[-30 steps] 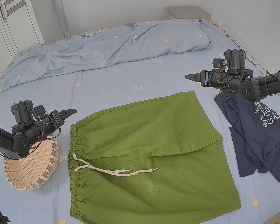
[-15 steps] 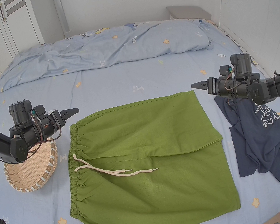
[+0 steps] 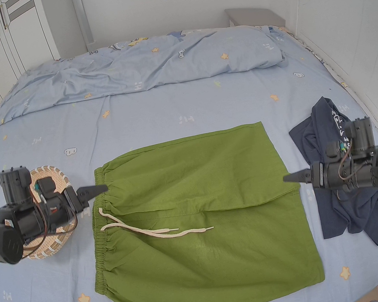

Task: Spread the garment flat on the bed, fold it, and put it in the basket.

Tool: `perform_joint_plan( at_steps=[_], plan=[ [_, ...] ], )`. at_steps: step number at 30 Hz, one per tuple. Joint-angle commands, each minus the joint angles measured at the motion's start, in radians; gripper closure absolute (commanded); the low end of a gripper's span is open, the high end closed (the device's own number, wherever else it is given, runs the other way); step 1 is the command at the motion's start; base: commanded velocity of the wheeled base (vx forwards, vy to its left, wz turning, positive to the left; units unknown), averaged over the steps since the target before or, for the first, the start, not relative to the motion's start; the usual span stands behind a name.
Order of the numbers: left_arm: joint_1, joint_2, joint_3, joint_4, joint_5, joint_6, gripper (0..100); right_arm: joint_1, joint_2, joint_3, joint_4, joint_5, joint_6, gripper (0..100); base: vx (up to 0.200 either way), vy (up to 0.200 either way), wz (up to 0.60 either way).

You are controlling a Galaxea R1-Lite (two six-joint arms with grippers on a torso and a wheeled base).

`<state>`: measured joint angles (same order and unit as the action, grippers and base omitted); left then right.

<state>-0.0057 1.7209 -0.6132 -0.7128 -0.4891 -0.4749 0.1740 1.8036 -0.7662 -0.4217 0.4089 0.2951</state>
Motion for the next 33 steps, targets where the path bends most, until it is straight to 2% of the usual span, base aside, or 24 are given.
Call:
perform_joint_plan(
  at_steps=[1,4,8,15,20,24,26,33],
  plan=[
    [0.055,-0.208,0.481,-0.007,-0.06,-0.05,0,0.032,-0.236,0.525,-0.215,0.05,0.027,0,0.0,0.0,0.0],
    [0.073,-0.191,0.513,-0.01,-0.088,-0.024,0,0.032,-0.236,0.536,-0.223,0.05,0.025,0,0.0,0.0,0.0],
    [0.127,-0.126,0.544,-0.01,-0.131,0.096,0,0.039,-0.242,0.538,-0.224,0.053,0.025,0,0.0,0.0,0.0],
    [0.165,-0.023,0.552,-0.013,-0.138,0.223,0,0.062,-0.242,0.558,-0.227,0.053,0.025,0,0.0,0.0,0.0],
    [0.159,0.043,0.538,-0.014,-0.157,0.242,0,0.064,-0.242,0.558,-0.23,0.053,0.025,0,0.0,0.0,0.0],
    [0.159,0.057,0.543,-0.031,-0.261,0.242,0,0.062,-0.242,0.561,-0.243,0.053,0.025,0,0.0,0.0,0.0],
    [0.158,0.06,0.544,-0.043,-0.289,0.24,0,0.062,-0.242,0.561,-0.244,0.053,0.025,0,0.0,0.0,0.0],
    [0.145,0.1,0.555,-0.105,-0.293,0.24,0,0.062,-0.24,0.562,-0.243,0.053,0.025,0,0.0,0.0,0.0]
  ],
)
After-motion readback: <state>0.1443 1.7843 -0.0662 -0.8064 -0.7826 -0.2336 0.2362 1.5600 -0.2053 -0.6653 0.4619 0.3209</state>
